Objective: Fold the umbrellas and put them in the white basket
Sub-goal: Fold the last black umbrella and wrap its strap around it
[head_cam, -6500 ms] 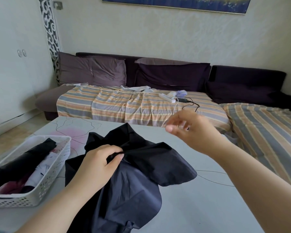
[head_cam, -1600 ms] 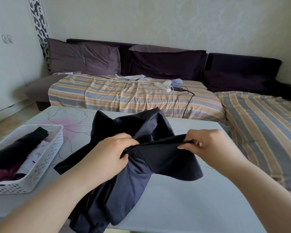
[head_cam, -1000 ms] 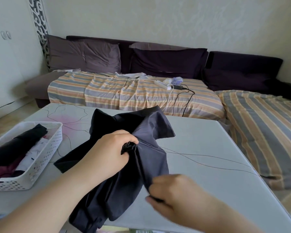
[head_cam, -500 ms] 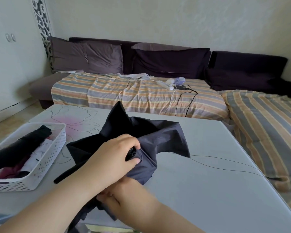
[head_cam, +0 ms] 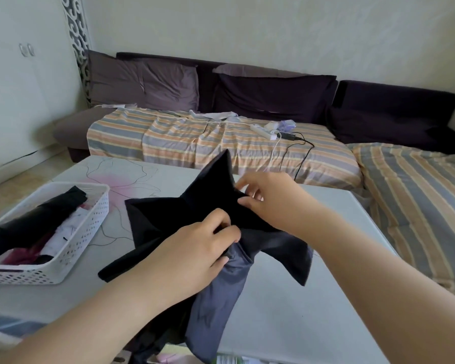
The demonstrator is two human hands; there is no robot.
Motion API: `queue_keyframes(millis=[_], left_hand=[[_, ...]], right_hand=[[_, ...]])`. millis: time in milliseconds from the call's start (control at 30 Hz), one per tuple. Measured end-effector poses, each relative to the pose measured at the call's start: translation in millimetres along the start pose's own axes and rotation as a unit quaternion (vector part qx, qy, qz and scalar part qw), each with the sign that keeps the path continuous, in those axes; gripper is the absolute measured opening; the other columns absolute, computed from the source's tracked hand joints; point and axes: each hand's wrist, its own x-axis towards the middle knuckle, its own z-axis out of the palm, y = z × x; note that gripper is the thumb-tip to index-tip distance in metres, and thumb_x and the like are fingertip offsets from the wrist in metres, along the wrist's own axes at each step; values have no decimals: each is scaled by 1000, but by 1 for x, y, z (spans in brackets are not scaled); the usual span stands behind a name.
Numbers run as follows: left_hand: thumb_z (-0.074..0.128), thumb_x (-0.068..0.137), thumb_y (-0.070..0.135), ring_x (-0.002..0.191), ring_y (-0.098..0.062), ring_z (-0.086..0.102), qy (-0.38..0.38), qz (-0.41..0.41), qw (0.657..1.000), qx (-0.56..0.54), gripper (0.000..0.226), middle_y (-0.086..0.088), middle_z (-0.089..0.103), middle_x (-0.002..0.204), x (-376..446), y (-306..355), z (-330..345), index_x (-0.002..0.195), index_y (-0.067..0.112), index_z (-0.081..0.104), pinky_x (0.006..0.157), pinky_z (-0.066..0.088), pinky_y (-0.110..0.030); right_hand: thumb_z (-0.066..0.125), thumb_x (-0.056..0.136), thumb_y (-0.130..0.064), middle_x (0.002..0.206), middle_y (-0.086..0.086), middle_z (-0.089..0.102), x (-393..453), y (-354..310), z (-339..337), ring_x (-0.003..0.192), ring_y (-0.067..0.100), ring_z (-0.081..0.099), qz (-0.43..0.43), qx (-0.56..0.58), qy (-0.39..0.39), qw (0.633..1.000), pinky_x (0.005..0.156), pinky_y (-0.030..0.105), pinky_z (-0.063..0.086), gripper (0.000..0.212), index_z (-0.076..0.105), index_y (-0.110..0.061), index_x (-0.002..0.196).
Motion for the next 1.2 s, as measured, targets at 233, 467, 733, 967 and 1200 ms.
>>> queue_keyframes(millis=[233, 467, 733, 967, 1200], left_hand=[[80, 67, 25, 41, -8, 34, 8, -48, 999, 8, 71, 3, 25, 141, 5, 3, 1, 123, 18, 36, 43, 42, -22], [77, 70, 25, 58, -2, 53, 27, -4, 999, -24, 66, 15, 34, 137, 12, 5, 8, 124, 23, 39, 53, 37, -7], [78, 71, 17, 60, -10, 61, 71, -17, 997, -21, 30, 8, 61, 101, 14, -7, 13, 98, 14, 65, 54, 53, -24], [82, 67, 12, 60, -12, 65, 81, -66, 994, -14, 30, 8, 66, 94, 17, -7, 13, 93, 13, 69, 57, 49, -20], [79, 71, 14, 74, -5, 62, 79, -113, 990, -31, 30, 12, 65, 99, 14, -9, 11, 100, 16, 68, 71, 38, -7]], right_hand=[[62, 91, -18, 80, -14, 59, -34, -1, 12, 66, -4, 49, -21, 64, -11, 998, 69, 7, 35, 15, 71, -16, 103], [55, 92, -5, 96, -20, 61, -53, 4, 17, 77, -16, 50, 6, 131, -19, 991, 75, -2, 36, 33, 68, -24, 115], [51, 84, -14, 95, -19, 60, -76, 25, 8, 85, 8, 56, 158, 44, -98, 982, 67, 19, 46, 37, 60, -32, 115], [50, 82, -9, 80, -11, 63, -85, 37, -10, 52, 6, 55, 225, 85, 72, 968, 38, 13, 31, 21, 59, -28, 79], [46, 84, 3, 75, -8, 73, -85, 32, 8, 65, 9, 71, 250, 288, 112, 918, 58, 21, 53, 31, 66, -21, 84]])
